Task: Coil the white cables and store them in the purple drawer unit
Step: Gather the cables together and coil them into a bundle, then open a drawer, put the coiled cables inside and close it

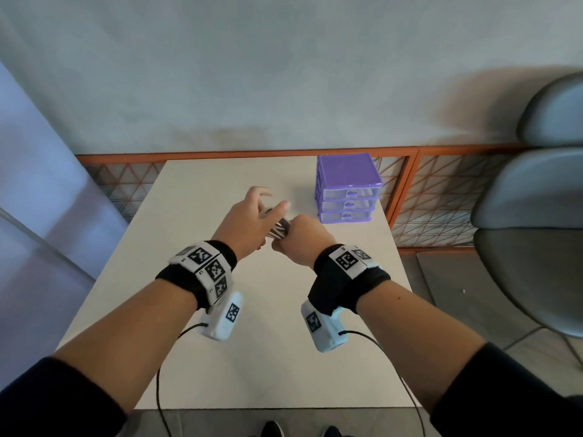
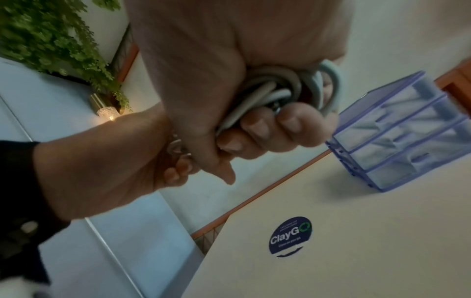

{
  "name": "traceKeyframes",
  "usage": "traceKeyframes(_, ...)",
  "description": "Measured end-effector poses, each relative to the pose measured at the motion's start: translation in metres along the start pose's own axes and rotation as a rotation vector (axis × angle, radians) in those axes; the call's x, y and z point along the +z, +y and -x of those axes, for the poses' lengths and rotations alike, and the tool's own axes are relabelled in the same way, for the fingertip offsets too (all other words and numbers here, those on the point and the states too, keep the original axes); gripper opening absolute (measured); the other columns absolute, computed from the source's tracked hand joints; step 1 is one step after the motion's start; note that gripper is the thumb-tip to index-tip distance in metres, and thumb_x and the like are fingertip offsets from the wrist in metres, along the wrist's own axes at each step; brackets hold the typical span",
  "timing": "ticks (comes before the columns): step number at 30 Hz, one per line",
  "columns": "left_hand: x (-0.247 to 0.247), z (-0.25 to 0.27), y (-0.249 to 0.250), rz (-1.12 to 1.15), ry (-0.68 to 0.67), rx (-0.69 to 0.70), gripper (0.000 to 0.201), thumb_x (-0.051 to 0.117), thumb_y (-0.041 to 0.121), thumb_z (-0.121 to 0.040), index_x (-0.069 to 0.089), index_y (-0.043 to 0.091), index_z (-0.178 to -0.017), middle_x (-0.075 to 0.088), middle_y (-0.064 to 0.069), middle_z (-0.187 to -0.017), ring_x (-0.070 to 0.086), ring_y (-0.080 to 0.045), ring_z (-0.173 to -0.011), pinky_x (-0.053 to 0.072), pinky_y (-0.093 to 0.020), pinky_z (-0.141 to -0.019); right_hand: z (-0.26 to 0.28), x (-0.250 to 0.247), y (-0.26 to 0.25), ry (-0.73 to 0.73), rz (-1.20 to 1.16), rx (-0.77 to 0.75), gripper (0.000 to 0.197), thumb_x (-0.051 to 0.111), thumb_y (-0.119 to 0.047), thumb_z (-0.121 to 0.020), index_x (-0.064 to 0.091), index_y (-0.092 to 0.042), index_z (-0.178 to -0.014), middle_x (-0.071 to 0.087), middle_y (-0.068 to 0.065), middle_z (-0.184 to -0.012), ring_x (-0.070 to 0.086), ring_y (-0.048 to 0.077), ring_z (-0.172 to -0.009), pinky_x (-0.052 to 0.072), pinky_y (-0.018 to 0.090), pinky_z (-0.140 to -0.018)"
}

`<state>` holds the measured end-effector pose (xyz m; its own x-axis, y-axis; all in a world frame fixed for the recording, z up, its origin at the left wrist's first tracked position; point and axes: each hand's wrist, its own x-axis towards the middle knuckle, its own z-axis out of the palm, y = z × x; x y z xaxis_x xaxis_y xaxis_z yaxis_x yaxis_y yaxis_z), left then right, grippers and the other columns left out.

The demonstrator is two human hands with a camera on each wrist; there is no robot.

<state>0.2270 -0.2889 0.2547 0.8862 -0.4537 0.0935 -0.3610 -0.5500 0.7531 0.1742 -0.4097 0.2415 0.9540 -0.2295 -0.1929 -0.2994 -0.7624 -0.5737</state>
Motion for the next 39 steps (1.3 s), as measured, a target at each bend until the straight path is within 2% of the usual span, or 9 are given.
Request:
traceKeyframes(5, 0.023, -0.008, 0.004, -0.267, -0.015, 0.232, 0.045, 0.033, 0.055, -0.092, 0.05, 0.016, -0.083, 0.061, -0.003, -0.074, 0.058, -0.024, -0.069, 0.049, -0.044, -0.068, 0.006, -0.015, 0.019, -0.031, 0.08, 0.034, 0.02, 0.059, -0.033, -0.08, 0.051, -0.014, -0.083, 0.051, -0.002, -0.068, 0.056, 0.024, -0.068, 0.042, 0.029, -0.059)
traceKeyframes(11, 0.072, -0.033, 0.018, 0.053, 0.007, -0.071, 0.03, 0.049, 0.029, -0.09, 0.055, 0.0, -0.085, 0.059, -0.006, -0.071, 0.054, -0.032, -0.078, 0.04, -0.037, -0.069, 0.007, -0.025, 0.058, 0.134, 0.315, -0.082, 0.02, 0.052, -0.035, -0.087, 0.051, -0.015, -0.083, 0.064, 0.008, -0.086, 0.06, 0.031, -0.076, 0.037, 0.03, -0.063)
traceKeyframes(18, 0.125, -0.047, 0.017, 0.041, 0.056, -0.109, 0.032, 0.053, 0.033, -0.092, 0.043, 0.019, -0.064, 0.05, 0.008, -0.06, 0.048, -0.022, -0.067, 0.031, -0.027, -0.062, -0.005, -0.015, 0.098, 0.253, 0.383, -0.118, 0.032, 0.053, -0.039, -0.089, 0.055, -0.011, -0.103, 0.069, 0.006, -0.096, 0.066, 0.03, -0.088, 0.034, 0.031, -0.064)
traceKeyframes(23, 0.144, -0.068, 0.009, 0.036, 0.043, -0.052, 0.039, 0.055, 0.034, -0.091, 0.035, 0.017, -0.061, 0.045, 0.001, -0.057, 0.041, -0.023, -0.063, 0.032, -0.032, -0.059, -0.031, -0.004, 0.111, 0.233, 0.083, 0.016, 0.035, 0.057, -0.032, -0.086, 0.053, -0.011, -0.113, 0.07, 0.01, -0.1, 0.066, 0.034, -0.091, 0.04, 0.032, -0.066)
traceKeyframes(26, 0.151, -0.084, 0.006, 0.081, -0.063, -0.054, 0.044, 0.046, 0.05, -0.092, 0.054, 0.011, -0.073, 0.063, -0.005, -0.071, 0.057, -0.024, -0.071, 0.046, -0.036, -0.072, -0.05, 0.001, 0.123, 0.205, -0.178, 0.105, 0.037, 0.063, -0.031, -0.081, 0.057, -0.009, -0.11, 0.069, 0.01, -0.097, 0.065, 0.032, -0.092, 0.047, 0.033, -0.07)
traceKeyframes(29, 0.156, -0.104, 0.0, 0.007, -0.215, -0.086, 0.056, 0.026, 0.065, -0.091, 0.067, 0.027, -0.093, 0.068, 0.003, -0.082, 0.062, -0.02, -0.076, 0.048, -0.037, -0.079, -0.07, 0.008, 0.142, 0.139, -0.47, 0.273, 0.021, 0.065, -0.023, -0.077, 0.062, -0.007, -0.089, 0.06, 0.006, -0.072, 0.064, 0.031, -0.068, 0.053, 0.035, -0.058)
traceKeyframes(31, 0.159, -0.123, -0.012, -0.062, -0.198, -0.04, 0.05, 0.027, 0.06, -0.094, 0.065, 0.029, -0.103, 0.066, 0.004, -0.088, 0.062, -0.019, -0.078, 0.045, -0.033, -0.078, -0.082, 0.011, 0.16, 0.16, -0.681, 0.443, 0.017, 0.067, -0.018, -0.077, 0.055, -0.009, -0.07, 0.049, 0.005, -0.056, 0.051, 0.025, -0.045, 0.047, 0.03, -0.044)
traceKeyframes(34, 0.161, -0.158, -0.033, -0.156, -0.013, 0.121, 0.024, 0.052, 0.033, -0.093, 0.064, 0.02, -0.11, 0.057, -0.009, -0.114, 0.056, -0.024, -0.106, 0.037, -0.024, -0.092, -0.099, 0.012, 0.181, 0.284, -0.999, 0.623, 0.023, 0.069, -0.014, -0.077, 0.051, -0.009, -0.064, 0.041, 0.006, -0.051, 0.038, 0.02, -0.038, 0.041, 0.026, -0.043)
traceKeyframes(39, 0.168, -0.195, -0.043, -0.223, -0.107, 0.115, 0.054, 0.071, 0.022, -0.083, 0.054, 0.032, -0.133, 0.016, -0.013, -0.153, 0.028, -0.034, -0.139, 0.023, -0.032, -0.114, -0.139, 0.009, 0.187, 0.452, -1.26, 0.684, 0.019, 0.064, -0.011, -0.079, 0.056, -0.004, -0.063, 0.047, 0.009, -0.05, 0.041, 0.019, -0.034, 0.044, 0.027, -0.045)
